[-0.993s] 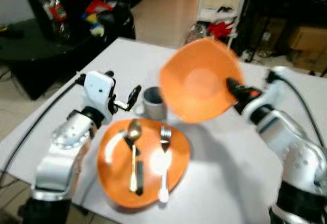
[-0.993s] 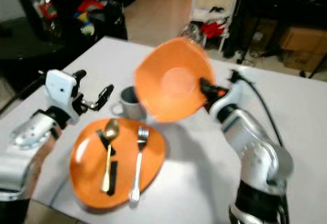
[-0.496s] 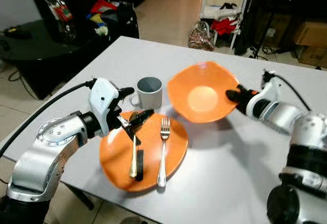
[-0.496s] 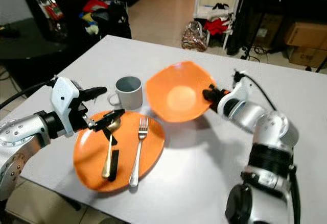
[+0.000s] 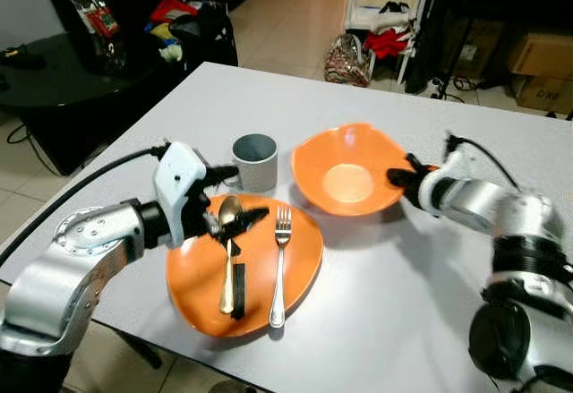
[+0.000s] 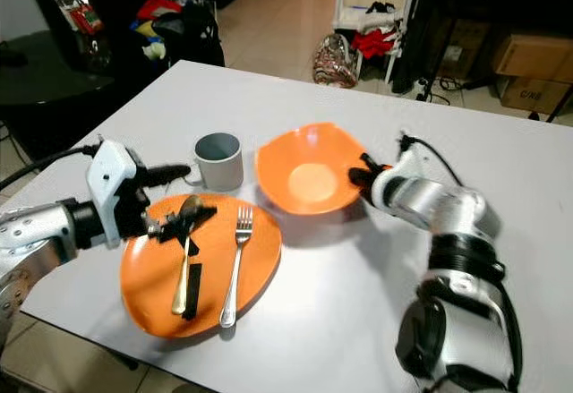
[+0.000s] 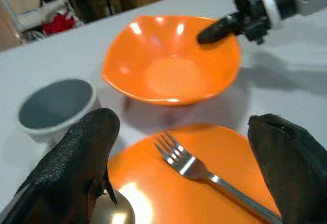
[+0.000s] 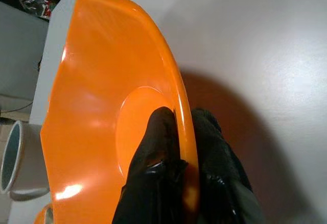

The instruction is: Setting the table

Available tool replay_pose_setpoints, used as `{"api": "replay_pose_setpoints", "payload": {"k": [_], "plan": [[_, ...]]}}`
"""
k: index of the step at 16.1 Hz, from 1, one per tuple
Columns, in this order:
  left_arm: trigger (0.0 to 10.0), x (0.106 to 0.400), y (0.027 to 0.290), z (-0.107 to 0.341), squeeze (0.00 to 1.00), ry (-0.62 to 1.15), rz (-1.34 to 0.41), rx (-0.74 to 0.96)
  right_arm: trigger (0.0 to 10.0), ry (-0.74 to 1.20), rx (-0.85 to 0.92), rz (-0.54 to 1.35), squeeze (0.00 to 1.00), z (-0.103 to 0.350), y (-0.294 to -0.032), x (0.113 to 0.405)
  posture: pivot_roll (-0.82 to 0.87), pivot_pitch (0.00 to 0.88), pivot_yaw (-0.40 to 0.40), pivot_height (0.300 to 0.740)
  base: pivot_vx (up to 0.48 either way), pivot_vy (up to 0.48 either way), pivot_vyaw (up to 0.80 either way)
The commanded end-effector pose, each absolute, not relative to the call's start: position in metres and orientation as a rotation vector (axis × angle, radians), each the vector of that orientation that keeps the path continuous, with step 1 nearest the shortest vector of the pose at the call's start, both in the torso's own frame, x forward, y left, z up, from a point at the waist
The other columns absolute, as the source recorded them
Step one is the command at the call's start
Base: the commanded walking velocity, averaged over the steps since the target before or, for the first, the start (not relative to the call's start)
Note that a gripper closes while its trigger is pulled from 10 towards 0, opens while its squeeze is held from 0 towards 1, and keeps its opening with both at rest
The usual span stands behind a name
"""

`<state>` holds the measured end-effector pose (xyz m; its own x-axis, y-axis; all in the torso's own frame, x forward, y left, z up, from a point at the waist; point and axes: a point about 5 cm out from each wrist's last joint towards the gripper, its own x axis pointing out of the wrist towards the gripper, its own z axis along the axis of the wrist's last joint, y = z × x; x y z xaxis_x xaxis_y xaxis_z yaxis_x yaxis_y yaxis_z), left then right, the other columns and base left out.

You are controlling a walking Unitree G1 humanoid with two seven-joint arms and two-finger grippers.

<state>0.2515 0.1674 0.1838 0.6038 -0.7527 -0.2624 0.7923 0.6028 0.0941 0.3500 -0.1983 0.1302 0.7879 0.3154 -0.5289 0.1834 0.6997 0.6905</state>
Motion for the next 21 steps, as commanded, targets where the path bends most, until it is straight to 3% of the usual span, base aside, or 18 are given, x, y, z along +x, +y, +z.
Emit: {"api": "replay_pose_setpoints", "payload": {"k": [1, 9, 21], "plan": [[10.0, 0.248, 0.167, 0.183, 0.00, 0.227, -0.921, 0.219, 10.0, 0.628, 0.821, 0.097, 0.00, 0.143, -0.193, 0.360, 0.06, 0.000, 0.033, 0.740, 0.000, 0.000, 0.00], [10.0, 0.247, 0.168, 0.183, 0.00, 0.236, -0.911, 0.227, 10.0, 0.646, 0.823, 0.185, 0.00, 0.138, -0.153, 0.372, 0.07, 0.000, 0.021, 0.740, 0.000, 0.000, 0.00], [10.0, 0.249, 0.168, 0.184, 0.00, 0.226, -0.910, 0.233, 10.0, 0.650, 0.897, 0.263, 0.00, 0.130, -0.129, 0.371, 0.07, 0.000, 0.027, 0.740, 0.000, 0.000, 0.00]]}}
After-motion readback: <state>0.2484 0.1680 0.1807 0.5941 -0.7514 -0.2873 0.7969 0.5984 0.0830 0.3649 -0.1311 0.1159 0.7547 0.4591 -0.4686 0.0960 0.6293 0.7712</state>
